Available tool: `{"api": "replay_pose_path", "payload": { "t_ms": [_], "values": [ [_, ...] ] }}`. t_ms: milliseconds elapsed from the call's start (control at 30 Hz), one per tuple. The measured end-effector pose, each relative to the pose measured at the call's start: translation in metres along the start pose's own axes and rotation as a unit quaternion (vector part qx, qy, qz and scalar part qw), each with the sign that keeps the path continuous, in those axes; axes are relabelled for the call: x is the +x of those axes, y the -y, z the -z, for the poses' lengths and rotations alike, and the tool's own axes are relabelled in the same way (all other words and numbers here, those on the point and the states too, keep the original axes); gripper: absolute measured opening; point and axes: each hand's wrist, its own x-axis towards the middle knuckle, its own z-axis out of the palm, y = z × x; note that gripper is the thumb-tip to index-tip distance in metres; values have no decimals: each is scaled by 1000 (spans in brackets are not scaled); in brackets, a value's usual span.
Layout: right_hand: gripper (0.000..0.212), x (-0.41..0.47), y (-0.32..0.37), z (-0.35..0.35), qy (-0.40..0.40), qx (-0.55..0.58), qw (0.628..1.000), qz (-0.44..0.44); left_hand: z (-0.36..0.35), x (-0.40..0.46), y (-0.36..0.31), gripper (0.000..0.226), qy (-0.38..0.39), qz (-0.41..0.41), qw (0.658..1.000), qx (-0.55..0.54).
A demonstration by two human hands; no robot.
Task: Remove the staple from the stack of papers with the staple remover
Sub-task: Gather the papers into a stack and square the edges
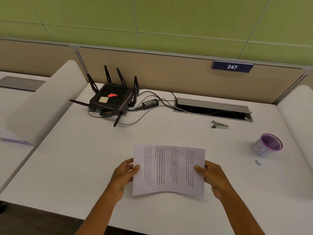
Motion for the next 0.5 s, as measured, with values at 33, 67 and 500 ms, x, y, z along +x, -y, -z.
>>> {"api": "replay_pose_path", "payload": {
  "t_ms": [33, 67, 500],
  "values": [
    [18, 0, 2, -1, -1, -5, 1000, 10, -4, 0, -4, 39, 6, -8, 1000, 17],
    [18, 1, 4, -3, -2, -7, 1000, 24, -8, 1, -8, 35, 6, -20, 999, 33],
    [17, -6, -5, -21, -106, 42, 990, 82, -34, -7, -14, 21, -45, -123, 990, 59]
  ]
}}
